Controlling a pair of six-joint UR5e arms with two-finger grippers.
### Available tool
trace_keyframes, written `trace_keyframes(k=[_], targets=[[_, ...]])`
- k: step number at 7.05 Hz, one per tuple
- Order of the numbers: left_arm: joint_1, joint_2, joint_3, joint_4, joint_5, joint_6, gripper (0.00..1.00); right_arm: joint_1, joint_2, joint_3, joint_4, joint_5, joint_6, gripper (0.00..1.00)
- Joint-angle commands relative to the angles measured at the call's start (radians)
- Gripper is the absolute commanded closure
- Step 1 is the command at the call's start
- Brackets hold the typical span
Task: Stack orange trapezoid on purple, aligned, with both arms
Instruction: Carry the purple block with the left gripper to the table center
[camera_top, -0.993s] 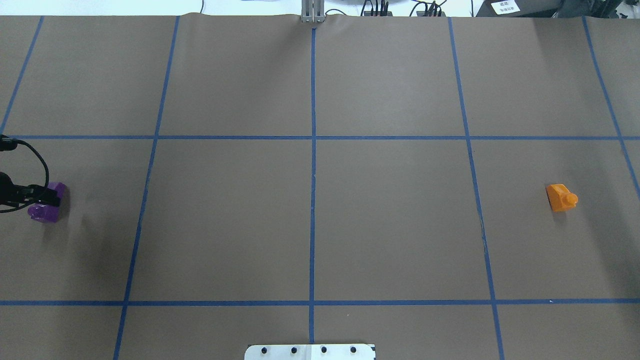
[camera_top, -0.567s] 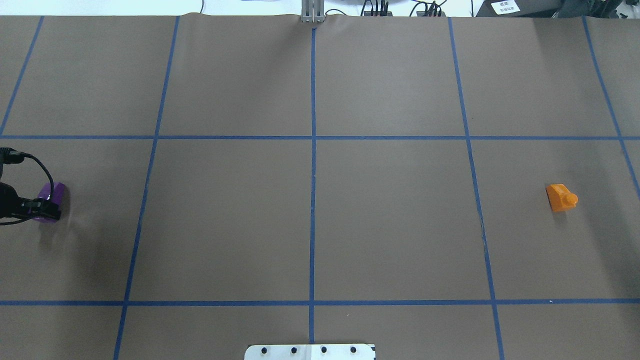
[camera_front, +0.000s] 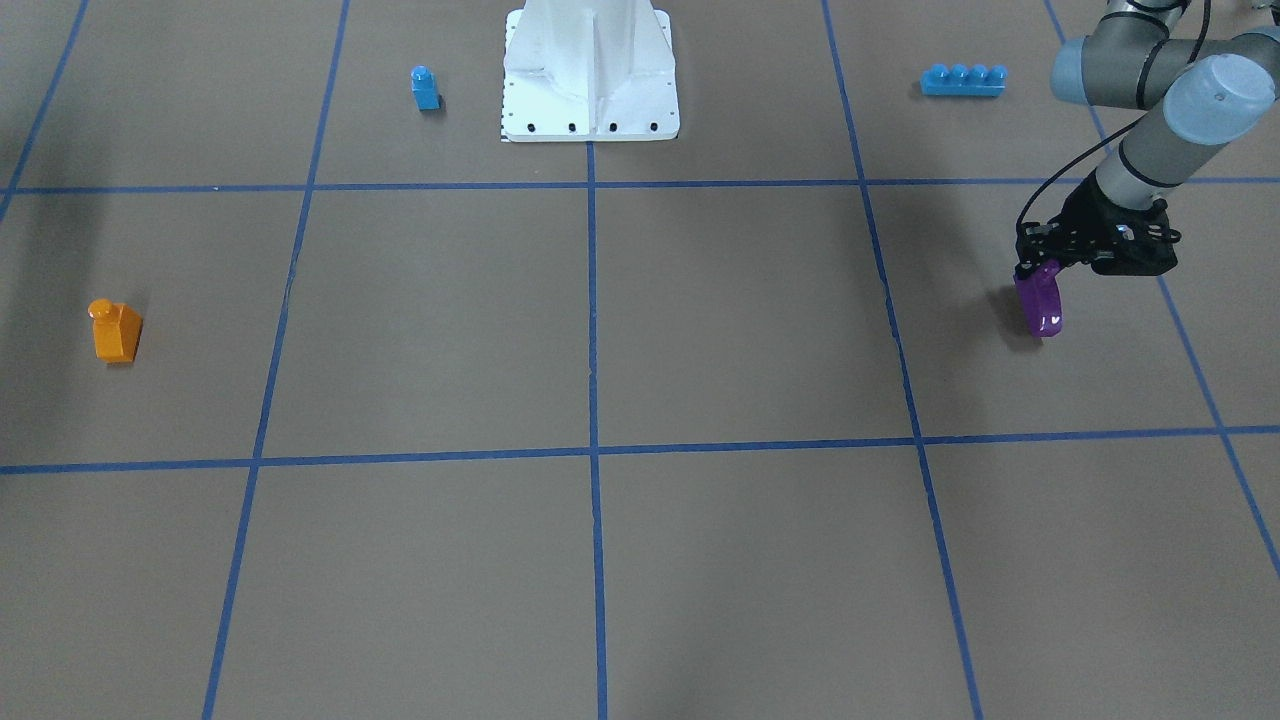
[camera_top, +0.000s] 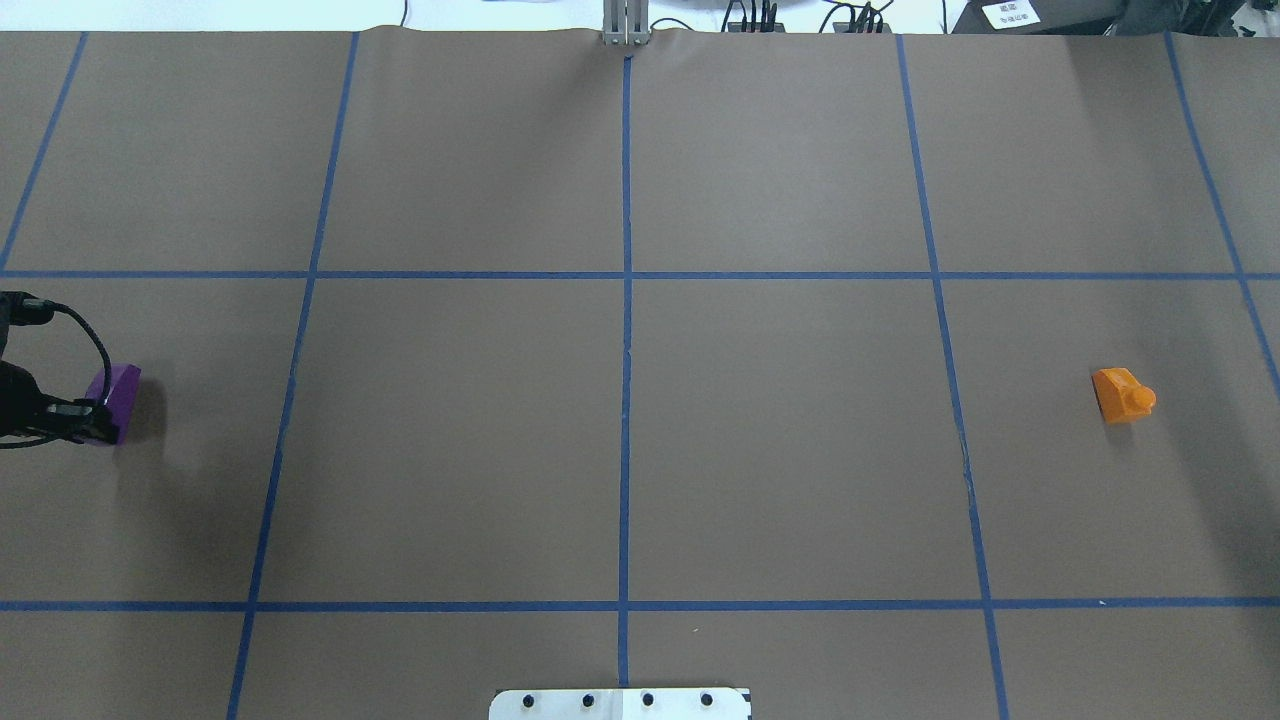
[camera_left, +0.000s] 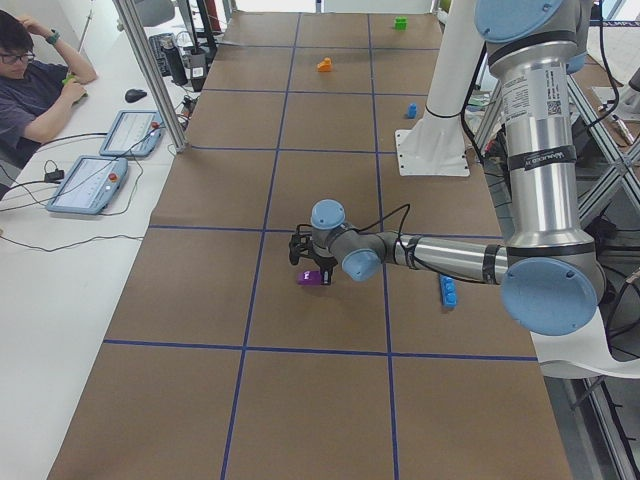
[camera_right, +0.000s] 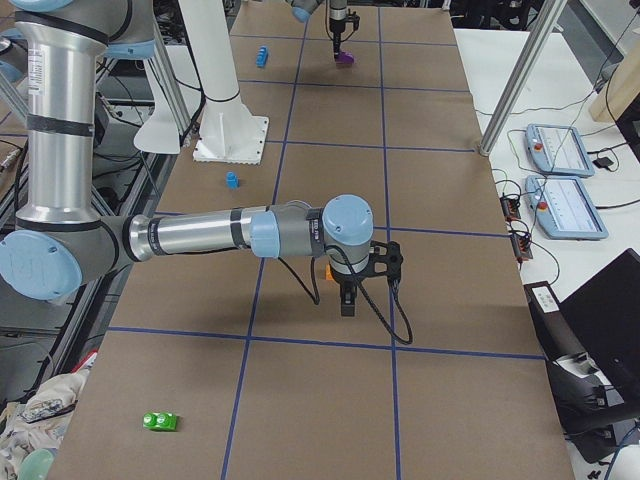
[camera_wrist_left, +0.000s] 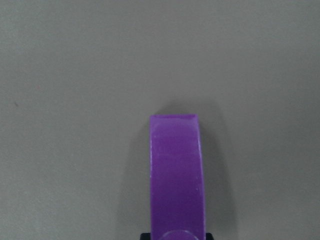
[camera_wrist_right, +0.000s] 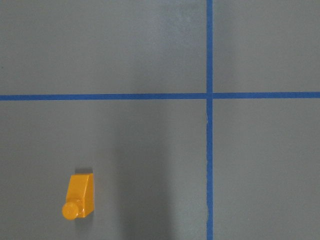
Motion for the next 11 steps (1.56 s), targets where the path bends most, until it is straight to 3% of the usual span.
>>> trace_keyframes(k=[1,2,3,5,6,9,11], targets=[[-0.029,-0.088,-0.008,0.004,-0.009,0.008,1.0,-0.002,0.021,-0.001,0.002,0.005,0.011,0.0],[-0.03,-0.198,-0.007,0.051,-0.001,0.008,1.0,-0.002,0.009,-0.003,0.007,0.02,0.022,0.0],[-0.026,-0.364,-0.008,0.209,0.006,0.013,1.0,-0.002,0.011,-0.003,0.007,0.02,0.022,0.0],[0.046,-0.67,0.02,0.514,0.142,0.137,1.0,-0.008,0.018,-0.004,0.005,0.023,0.024,0.0],[0.084,-0.803,0.091,0.571,0.17,0.14,1.0,-0.011,0.02,-0.004,0.004,0.023,0.024,0.0],[0.208,-1.095,0.405,0.567,0.221,0.142,1.0,-0.048,0.02,-0.01,0.009,0.019,0.045,0.0],[0.273,-1.13,0.465,0.556,0.271,0.142,1.0,-0.058,0.02,-0.009,0.007,0.02,0.068,0.0]])
